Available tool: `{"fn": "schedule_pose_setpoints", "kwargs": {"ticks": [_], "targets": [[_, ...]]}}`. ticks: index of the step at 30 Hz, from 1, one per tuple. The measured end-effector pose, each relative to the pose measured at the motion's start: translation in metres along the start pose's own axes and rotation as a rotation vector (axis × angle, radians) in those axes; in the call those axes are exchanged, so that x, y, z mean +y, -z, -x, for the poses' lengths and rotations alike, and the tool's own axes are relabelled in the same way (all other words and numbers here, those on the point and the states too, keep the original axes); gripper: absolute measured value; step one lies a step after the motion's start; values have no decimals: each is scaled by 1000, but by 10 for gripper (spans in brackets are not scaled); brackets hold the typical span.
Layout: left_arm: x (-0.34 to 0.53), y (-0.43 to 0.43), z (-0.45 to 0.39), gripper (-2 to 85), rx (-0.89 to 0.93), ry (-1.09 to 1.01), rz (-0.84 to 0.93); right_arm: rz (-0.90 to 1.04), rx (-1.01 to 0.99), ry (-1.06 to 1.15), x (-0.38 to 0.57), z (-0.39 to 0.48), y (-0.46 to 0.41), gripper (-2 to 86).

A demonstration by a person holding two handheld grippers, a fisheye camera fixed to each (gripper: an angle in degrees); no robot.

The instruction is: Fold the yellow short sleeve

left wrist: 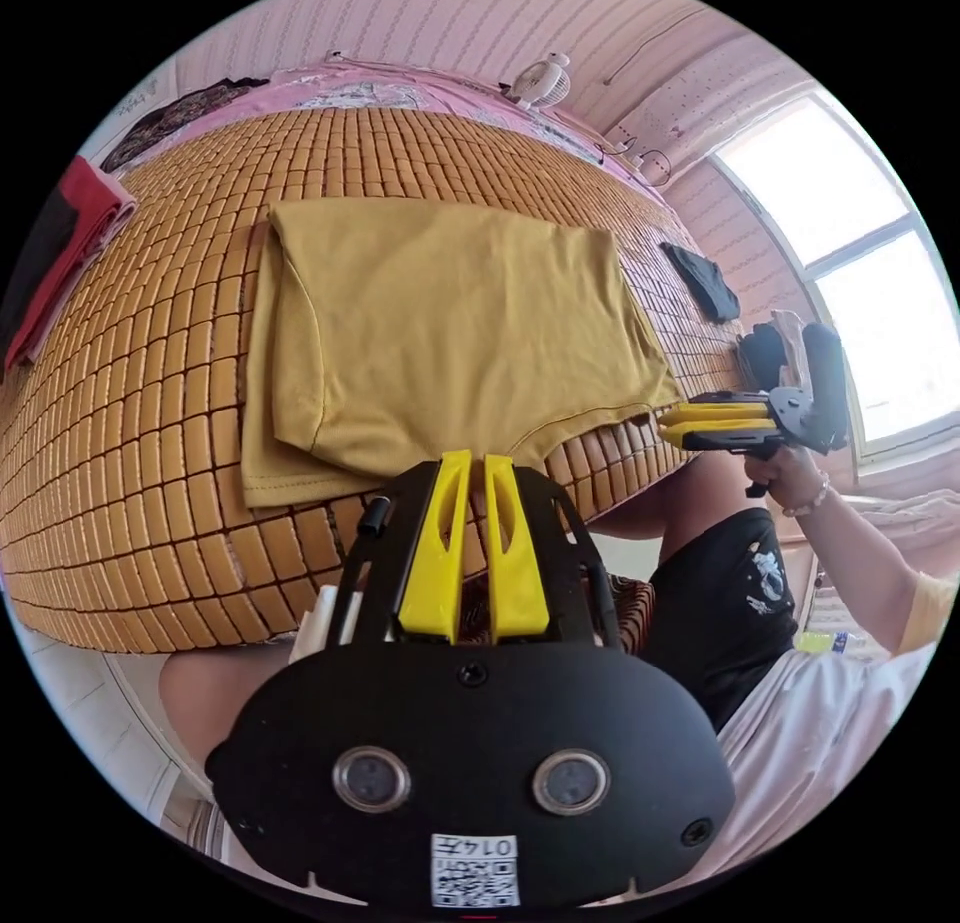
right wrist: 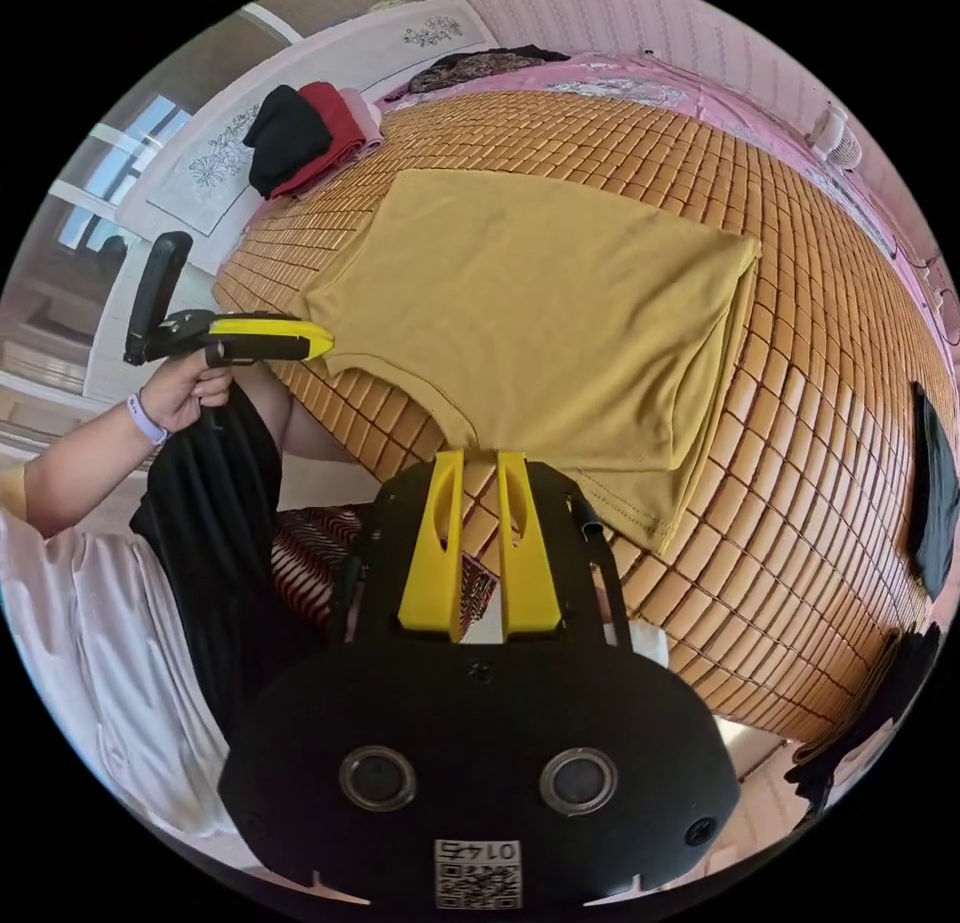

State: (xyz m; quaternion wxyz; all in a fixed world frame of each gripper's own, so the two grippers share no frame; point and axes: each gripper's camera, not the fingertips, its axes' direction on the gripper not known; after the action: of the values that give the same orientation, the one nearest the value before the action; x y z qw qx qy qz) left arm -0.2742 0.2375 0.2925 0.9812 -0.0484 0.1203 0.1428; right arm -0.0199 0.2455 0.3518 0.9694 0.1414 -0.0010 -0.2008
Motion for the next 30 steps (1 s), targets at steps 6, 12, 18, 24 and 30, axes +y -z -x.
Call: {"fn": "schedule_pose_setpoints", "kwargs": {"ticks": [6, 12, 18, 24, 30], "targets": [[-4, -2, -25, 11, 17, -122, -81, 62, 38, 91, -1, 12, 2, 36], [-14, -49, -68, -5, -2, -248, -70, -51, 48, 122, -76, 25, 15, 6], [0, -93, -84, -10, -127, -312, -7, 13, 198, 223, -175, 46, -15, -2], [19, -105, -69, -10, -20, -280, -99, 154, 303, 245, -239, 50, -56, -4], [36, -116, -64, -10, 12, -310, -148, 337, 235, 283, -273, 37, -67, -6]]}}
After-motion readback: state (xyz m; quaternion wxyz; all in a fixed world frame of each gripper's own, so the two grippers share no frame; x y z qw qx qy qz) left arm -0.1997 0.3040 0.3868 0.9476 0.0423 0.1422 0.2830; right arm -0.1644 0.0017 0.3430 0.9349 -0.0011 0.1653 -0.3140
